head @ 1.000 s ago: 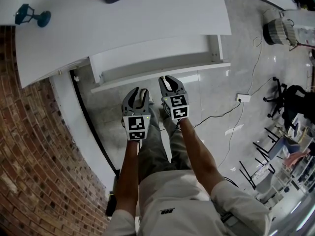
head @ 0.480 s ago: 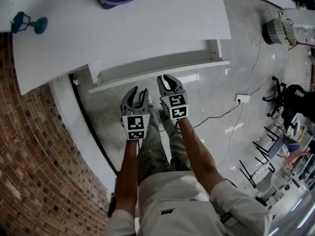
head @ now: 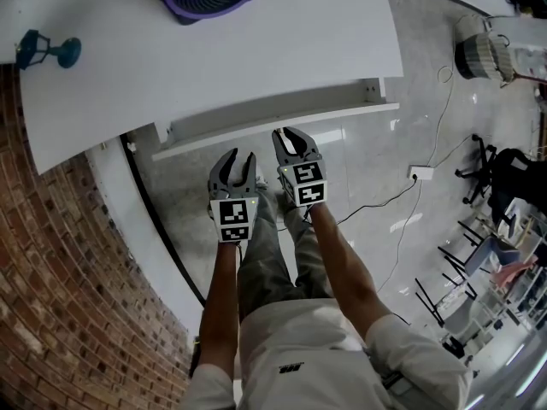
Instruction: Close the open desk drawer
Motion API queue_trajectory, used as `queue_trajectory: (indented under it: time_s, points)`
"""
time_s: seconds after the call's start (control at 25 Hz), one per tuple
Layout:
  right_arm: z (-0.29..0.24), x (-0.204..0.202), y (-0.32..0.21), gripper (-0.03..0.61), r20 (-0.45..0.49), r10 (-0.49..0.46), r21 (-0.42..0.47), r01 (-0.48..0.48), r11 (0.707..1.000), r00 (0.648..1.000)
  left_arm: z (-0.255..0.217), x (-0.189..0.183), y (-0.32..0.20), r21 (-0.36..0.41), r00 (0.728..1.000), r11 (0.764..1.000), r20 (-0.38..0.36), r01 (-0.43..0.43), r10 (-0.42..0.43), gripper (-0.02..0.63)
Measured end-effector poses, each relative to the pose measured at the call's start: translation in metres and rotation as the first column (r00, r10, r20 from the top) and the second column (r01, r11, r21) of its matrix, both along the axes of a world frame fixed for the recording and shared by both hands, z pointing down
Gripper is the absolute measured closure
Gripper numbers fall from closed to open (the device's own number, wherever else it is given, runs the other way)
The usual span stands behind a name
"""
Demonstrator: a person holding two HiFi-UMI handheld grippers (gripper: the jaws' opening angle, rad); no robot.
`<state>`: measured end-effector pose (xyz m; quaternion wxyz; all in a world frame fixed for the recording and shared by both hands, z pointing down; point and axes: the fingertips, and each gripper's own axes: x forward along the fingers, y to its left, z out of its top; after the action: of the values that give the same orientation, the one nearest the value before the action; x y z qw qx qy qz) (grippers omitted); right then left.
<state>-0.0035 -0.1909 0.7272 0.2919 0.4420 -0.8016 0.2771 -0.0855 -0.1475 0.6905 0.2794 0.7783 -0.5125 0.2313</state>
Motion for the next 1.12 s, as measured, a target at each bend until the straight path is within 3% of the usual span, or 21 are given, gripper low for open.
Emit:
queue_trajectory:
  time_s: [1.12]
  points:
    - [0.000, -0.015, -0.057, 0.503, 0.000, 0.005, 0.025, -0.005, 1.000, 1.000, 0.006, -0.018, -0.050, 0.022, 1.000, 1.000, -0.001, 0.001, 0.000, 0.465]
